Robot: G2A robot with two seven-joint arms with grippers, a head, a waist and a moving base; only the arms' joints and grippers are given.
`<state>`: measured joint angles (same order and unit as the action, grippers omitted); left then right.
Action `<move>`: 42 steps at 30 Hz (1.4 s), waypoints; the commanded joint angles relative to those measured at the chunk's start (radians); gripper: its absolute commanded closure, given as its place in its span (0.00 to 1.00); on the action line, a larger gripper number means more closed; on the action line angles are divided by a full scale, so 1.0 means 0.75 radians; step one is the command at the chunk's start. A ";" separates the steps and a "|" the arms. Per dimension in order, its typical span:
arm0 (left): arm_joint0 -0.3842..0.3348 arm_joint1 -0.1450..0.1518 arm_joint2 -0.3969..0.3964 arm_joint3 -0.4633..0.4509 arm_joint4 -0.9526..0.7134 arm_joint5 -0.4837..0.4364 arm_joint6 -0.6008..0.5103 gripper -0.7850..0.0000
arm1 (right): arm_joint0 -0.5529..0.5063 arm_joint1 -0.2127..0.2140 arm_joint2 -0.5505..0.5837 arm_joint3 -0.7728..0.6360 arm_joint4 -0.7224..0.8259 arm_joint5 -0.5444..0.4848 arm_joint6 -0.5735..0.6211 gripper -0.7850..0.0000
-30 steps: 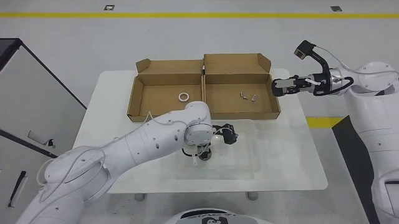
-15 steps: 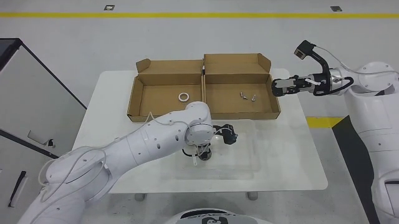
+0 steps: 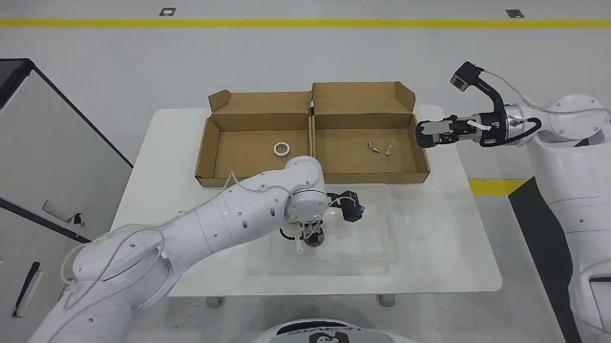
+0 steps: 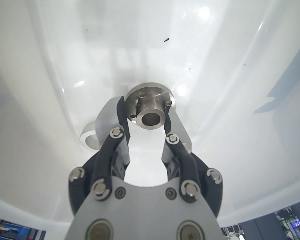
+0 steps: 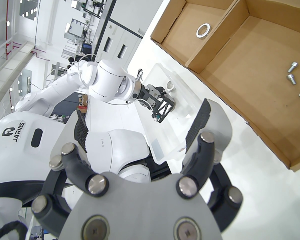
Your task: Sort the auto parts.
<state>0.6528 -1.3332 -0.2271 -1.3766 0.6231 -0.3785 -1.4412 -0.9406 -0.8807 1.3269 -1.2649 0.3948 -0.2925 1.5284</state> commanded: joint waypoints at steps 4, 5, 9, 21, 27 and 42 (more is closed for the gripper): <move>-0.007 -0.004 -0.011 -0.004 0.009 0.008 0.001 1.00 | 0.000 0.000 0.000 0.000 0.000 0.000 0.000 0.00; -0.008 -0.004 -0.016 -0.009 0.008 0.008 0.000 1.00 | 0.000 0.000 0.000 0.000 0.000 0.000 0.000 0.00; -0.004 0.000 -0.026 -0.019 0.012 0.010 -0.008 1.00 | 0.000 0.000 0.000 0.000 0.000 0.000 0.000 0.00; 0.008 0.008 -0.037 -0.031 0.018 0.007 -0.008 1.00 | 0.000 0.000 0.000 0.000 0.000 0.000 0.000 0.00; 0.005 0.010 -0.034 -0.034 0.015 0.009 -0.009 0.75 | 0.000 0.000 0.000 0.000 0.000 0.000 0.000 0.00; 0.003 0.007 -0.022 -0.021 0.000 0.007 -0.007 0.71 | 0.000 0.000 0.000 0.000 0.000 0.000 0.000 0.00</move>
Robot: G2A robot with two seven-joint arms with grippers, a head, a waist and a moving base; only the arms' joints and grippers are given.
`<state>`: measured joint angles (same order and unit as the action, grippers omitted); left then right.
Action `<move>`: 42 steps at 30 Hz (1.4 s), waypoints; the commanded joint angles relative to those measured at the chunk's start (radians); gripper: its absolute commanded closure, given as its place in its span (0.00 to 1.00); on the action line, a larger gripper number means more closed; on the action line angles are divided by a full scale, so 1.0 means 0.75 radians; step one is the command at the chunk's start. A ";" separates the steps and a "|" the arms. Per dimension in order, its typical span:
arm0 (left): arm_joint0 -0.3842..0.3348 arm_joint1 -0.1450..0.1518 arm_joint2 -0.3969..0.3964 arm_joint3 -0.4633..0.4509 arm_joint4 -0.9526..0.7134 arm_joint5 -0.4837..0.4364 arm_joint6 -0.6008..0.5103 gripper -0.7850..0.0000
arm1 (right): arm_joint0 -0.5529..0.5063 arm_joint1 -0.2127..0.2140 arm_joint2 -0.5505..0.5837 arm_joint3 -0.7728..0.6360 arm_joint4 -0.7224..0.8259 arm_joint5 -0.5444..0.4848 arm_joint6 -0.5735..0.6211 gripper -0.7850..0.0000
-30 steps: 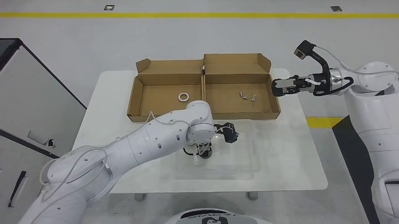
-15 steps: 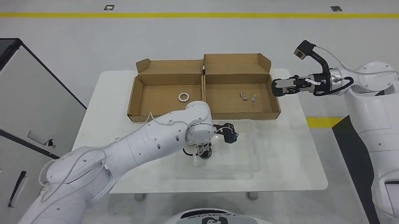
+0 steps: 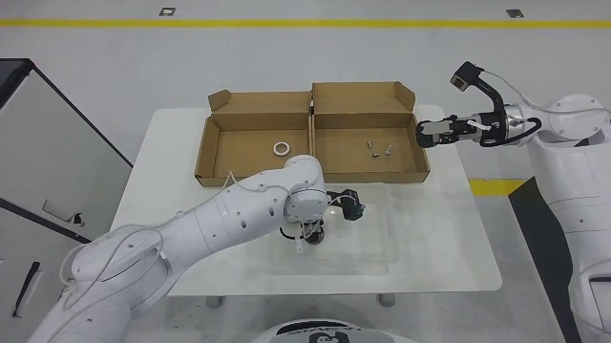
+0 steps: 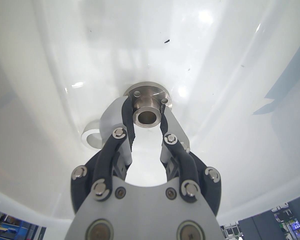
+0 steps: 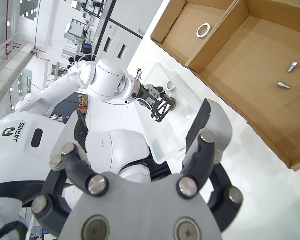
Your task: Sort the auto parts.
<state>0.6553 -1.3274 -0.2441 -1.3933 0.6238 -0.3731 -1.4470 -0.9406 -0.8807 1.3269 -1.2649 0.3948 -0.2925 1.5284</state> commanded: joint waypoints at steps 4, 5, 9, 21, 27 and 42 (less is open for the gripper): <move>-0.005 -0.002 0.008 0.009 -0.009 -0.003 0.003 0.67 | 0.000 0.000 0.000 0.000 0.000 0.000 0.000 0.00; -0.006 -0.003 0.009 0.010 -0.011 -0.004 0.004 0.67 | 0.000 0.000 0.000 0.000 0.000 0.000 0.000 0.00; -0.009 -0.005 0.015 0.019 -0.016 -0.005 0.005 0.60 | 0.000 0.000 0.000 0.000 0.000 0.000 0.000 0.00; -0.025 -0.015 0.030 0.046 -0.037 -0.013 0.013 0.52 | 0.000 0.000 0.000 0.000 0.000 0.000 0.000 0.00; -0.027 -0.014 0.021 0.029 -0.035 -0.009 0.009 0.58 | 0.000 0.000 0.000 0.000 0.000 0.000 0.000 0.00; -0.015 -0.003 0.001 -0.007 -0.021 -0.006 0.006 0.52 | 0.000 0.000 0.000 0.000 0.000 0.000 0.000 0.00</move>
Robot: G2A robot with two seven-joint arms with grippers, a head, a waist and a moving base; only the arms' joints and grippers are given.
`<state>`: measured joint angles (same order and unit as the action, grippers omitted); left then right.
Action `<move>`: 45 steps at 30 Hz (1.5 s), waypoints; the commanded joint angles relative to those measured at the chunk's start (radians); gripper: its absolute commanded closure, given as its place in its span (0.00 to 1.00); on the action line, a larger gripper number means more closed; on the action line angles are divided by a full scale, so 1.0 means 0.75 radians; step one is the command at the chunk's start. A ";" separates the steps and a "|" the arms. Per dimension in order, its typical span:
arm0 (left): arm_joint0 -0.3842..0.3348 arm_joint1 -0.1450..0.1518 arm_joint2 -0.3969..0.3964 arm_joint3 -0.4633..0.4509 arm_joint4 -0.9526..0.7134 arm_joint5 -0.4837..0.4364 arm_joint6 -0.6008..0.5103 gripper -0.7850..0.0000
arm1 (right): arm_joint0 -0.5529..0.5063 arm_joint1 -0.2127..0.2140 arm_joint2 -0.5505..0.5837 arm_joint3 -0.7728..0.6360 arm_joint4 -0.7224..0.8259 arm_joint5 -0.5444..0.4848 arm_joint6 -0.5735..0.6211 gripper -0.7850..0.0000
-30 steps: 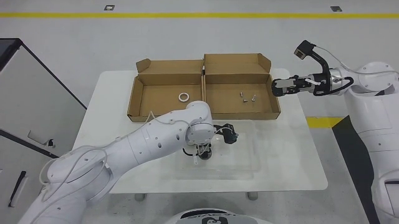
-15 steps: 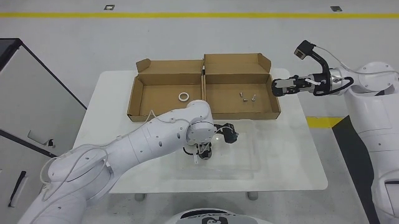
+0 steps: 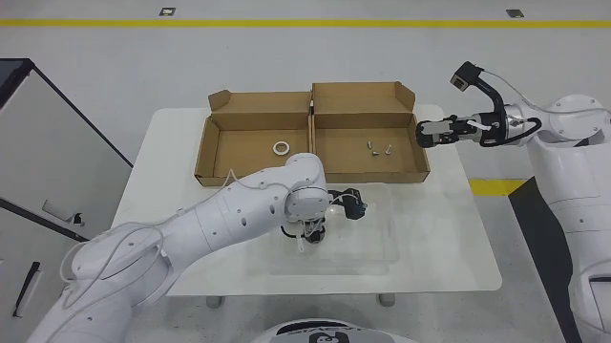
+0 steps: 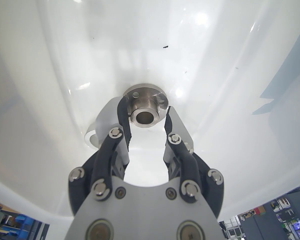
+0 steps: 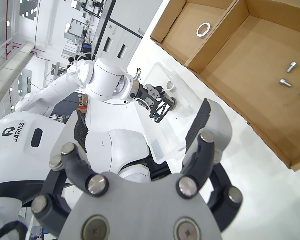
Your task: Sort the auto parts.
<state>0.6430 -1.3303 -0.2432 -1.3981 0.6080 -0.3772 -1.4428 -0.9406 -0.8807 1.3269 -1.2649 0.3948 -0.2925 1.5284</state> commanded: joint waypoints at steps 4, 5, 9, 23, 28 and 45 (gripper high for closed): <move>0.007 0.003 -0.001 0.008 0.001 -0.003 0.003 0.49 | 0.000 0.000 0.000 0.000 0.000 0.000 0.000 0.00; 0.007 0.003 0.001 0.010 0.002 -0.005 0.005 0.49 | 0.000 0.000 0.000 0.000 0.000 0.000 0.000 0.00; 0.007 0.001 0.005 0.019 -0.003 -0.008 0.008 0.58 | 0.000 0.000 0.000 0.000 0.000 0.000 0.000 0.00; 0.003 0.007 -0.034 -0.001 -0.024 -0.022 0.037 1.00 | 0.000 0.000 0.000 0.000 0.000 0.000 0.000 0.00; -0.002 0.039 -0.089 -0.124 -0.074 -0.004 0.004 1.00 | 0.000 0.000 0.000 0.000 0.000 0.000 0.000 0.00; -0.041 0.107 -0.127 -0.323 -0.121 0.070 0.004 1.00 | 0.000 0.000 0.000 0.000 0.000 0.000 0.000 0.00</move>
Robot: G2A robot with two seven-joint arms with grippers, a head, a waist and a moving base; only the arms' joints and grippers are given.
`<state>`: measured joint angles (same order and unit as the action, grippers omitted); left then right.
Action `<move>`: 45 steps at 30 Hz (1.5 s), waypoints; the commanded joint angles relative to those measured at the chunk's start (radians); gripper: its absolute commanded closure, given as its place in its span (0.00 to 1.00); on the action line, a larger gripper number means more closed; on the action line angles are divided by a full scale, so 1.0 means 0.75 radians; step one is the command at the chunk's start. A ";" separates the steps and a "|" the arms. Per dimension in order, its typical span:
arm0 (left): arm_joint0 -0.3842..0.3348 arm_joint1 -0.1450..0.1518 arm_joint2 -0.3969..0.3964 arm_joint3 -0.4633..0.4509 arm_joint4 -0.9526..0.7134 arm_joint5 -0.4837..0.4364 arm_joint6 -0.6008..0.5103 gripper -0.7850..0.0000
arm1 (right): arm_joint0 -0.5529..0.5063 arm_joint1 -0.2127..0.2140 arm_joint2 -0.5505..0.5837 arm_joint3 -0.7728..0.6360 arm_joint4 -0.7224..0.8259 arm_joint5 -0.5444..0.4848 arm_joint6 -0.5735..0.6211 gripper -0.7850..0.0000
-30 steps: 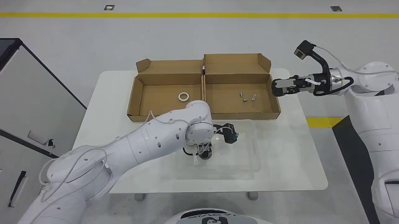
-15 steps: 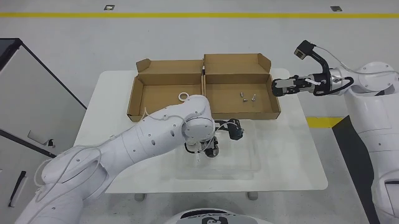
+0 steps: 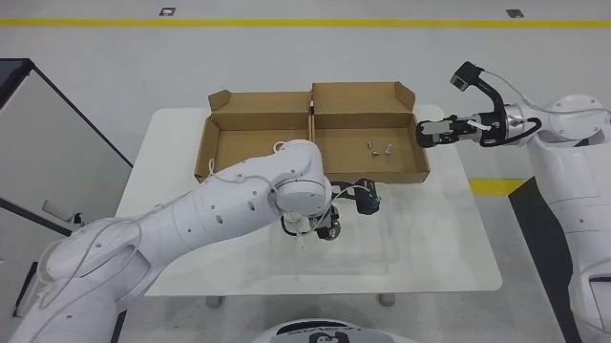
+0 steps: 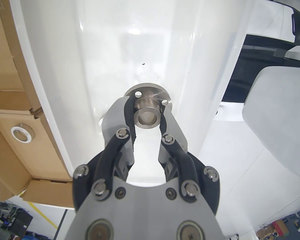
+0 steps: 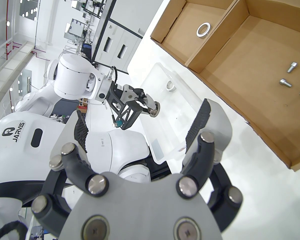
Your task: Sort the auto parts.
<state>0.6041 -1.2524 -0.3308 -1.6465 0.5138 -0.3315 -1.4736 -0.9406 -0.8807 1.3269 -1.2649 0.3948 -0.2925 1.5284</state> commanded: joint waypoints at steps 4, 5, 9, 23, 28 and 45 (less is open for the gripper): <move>0.050 0.042 -0.138 0.021 -0.137 -0.057 0.157 1.00 | 0.000 0.000 0.000 0.000 0.000 0.000 0.000 0.00; 0.066 0.057 -0.177 0.018 -0.174 -0.081 0.175 1.00 | 0.000 0.000 0.000 0.000 0.000 0.000 0.000 0.00; 0.160 0.131 -0.366 0.018 -0.365 -0.222 0.226 1.00 | 0.000 0.000 0.000 0.000 0.000 0.000 0.000 0.00; 0.373 0.337 -0.597 -0.068 -0.658 -0.468 0.448 1.00 | 0.000 0.000 0.000 0.000 0.000 0.000 0.000 0.00; 0.373 0.337 -0.597 -0.068 -0.658 -0.468 0.448 1.00 | 0.000 0.000 0.000 0.000 0.000 0.000 0.000 0.00; 0.508 0.359 -0.878 -0.047 -1.087 -0.700 0.950 1.00 | 0.000 0.000 0.000 0.000 0.000 0.000 0.000 0.00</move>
<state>0.9802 -0.9847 -0.9872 -1.6841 -0.2170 -0.8182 -0.7439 -0.9406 -0.8807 1.3269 -1.2649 0.3948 -0.2925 1.5284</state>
